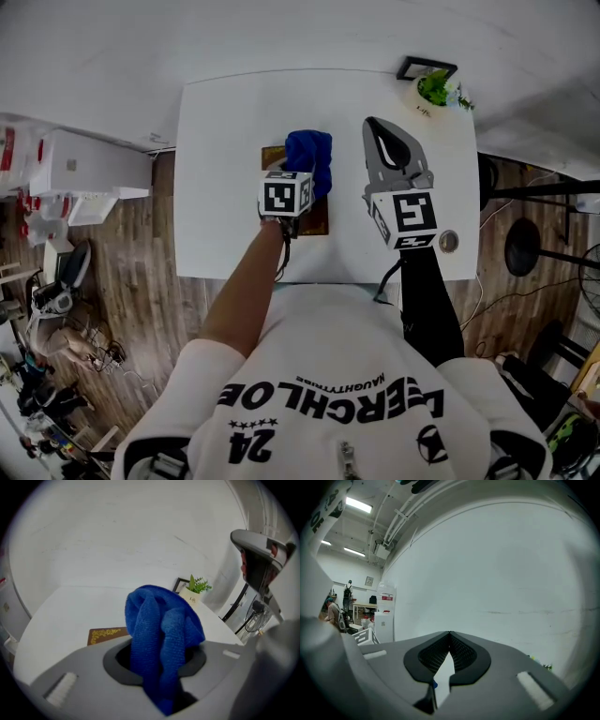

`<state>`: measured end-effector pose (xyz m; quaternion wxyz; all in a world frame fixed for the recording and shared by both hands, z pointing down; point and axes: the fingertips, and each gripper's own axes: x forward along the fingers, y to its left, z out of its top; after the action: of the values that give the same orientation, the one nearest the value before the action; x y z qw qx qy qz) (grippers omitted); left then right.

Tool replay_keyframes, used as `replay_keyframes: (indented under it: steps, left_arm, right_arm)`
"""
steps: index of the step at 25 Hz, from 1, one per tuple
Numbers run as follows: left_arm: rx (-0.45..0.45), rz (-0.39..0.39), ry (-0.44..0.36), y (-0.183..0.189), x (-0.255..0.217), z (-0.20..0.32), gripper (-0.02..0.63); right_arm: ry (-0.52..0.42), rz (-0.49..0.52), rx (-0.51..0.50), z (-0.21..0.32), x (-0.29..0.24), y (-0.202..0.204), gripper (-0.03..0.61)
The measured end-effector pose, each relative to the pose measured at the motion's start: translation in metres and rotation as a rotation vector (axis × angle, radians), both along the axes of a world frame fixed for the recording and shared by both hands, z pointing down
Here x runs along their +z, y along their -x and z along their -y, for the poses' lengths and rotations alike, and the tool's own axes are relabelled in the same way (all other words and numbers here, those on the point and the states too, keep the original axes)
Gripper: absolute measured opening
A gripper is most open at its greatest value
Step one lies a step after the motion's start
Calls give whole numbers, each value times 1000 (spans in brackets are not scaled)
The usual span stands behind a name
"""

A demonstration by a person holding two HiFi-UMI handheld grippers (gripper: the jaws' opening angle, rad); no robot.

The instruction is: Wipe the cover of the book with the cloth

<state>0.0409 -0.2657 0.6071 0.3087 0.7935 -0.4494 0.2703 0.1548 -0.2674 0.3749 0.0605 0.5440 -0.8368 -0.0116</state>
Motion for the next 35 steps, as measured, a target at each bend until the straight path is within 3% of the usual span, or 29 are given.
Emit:
replay_keyframes:
  steps: [19, 25, 30, 35]
  left_arm:
    - [-249, 114, 25, 126, 3, -4, 187]
    - [-189, 94, -8, 116, -12, -2, 186]
    - [-95, 34, -68, 78, -43, -1, 186]
    - [-13, -55, -70, 29, -55, -7, 186]
  right_arm:
    - [-17, 2, -50, -6, -8, 28, 3]
    - [-24, -2, -43, -9, -10, 24, 3]
    - [-18, 2, -25, -9, -8, 17, 3]
    - [-14, -1, -23, -11, -7, 18, 3]
